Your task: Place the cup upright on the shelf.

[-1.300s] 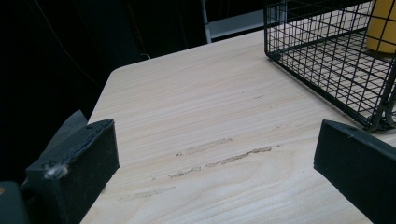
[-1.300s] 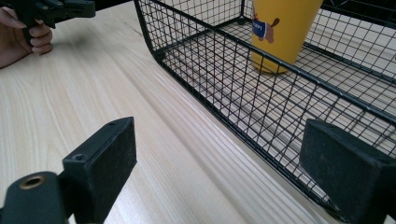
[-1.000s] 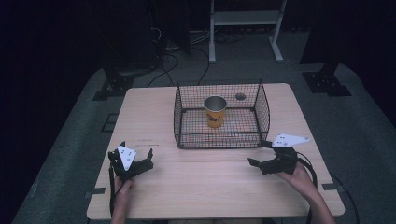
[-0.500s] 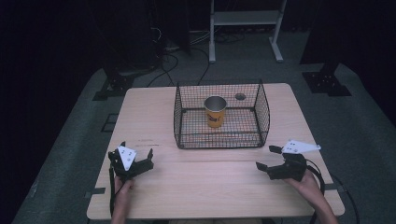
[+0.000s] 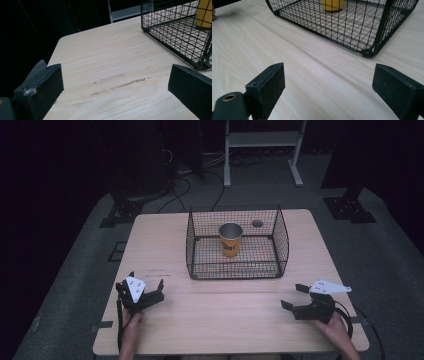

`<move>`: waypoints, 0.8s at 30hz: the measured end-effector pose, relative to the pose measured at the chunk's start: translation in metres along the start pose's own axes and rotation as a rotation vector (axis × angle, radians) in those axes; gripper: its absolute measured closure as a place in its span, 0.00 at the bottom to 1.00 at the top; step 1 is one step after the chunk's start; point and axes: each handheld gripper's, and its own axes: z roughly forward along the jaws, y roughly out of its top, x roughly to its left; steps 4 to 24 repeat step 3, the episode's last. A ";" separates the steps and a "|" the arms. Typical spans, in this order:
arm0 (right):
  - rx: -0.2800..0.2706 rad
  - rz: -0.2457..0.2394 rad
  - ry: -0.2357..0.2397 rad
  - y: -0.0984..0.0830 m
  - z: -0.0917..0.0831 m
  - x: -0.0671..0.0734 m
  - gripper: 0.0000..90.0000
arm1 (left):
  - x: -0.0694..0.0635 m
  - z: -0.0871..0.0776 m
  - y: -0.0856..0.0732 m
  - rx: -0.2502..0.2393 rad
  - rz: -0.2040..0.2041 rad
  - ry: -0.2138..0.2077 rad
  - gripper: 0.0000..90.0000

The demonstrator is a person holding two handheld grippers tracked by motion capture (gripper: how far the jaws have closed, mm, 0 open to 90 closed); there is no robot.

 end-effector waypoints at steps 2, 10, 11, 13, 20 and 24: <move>-0.001 0.002 -0.005 -0.003 -0.001 0.000 0.11 | 0.000 0.000 0.000 0.000 0.001 -0.001 0.00; -0.004 0.007 -0.006 -0.006 -0.002 -0.001 0.11 | 0.000 0.000 0.000 0.001 0.004 -0.002 0.00; -0.004 0.007 -0.006 -0.006 -0.002 -0.001 0.11 | 0.000 0.000 0.000 0.001 0.004 -0.002 0.00; -0.004 0.007 -0.006 -0.006 -0.002 -0.001 0.11 | 0.000 0.000 0.000 0.001 0.004 -0.002 0.00; -0.004 0.007 -0.006 -0.006 -0.002 -0.001 0.11 | 0.000 0.000 0.000 0.001 0.004 -0.002 0.00; -0.004 0.007 -0.006 -0.006 -0.002 -0.001 0.11 | 0.000 0.000 0.000 0.001 0.004 -0.002 0.00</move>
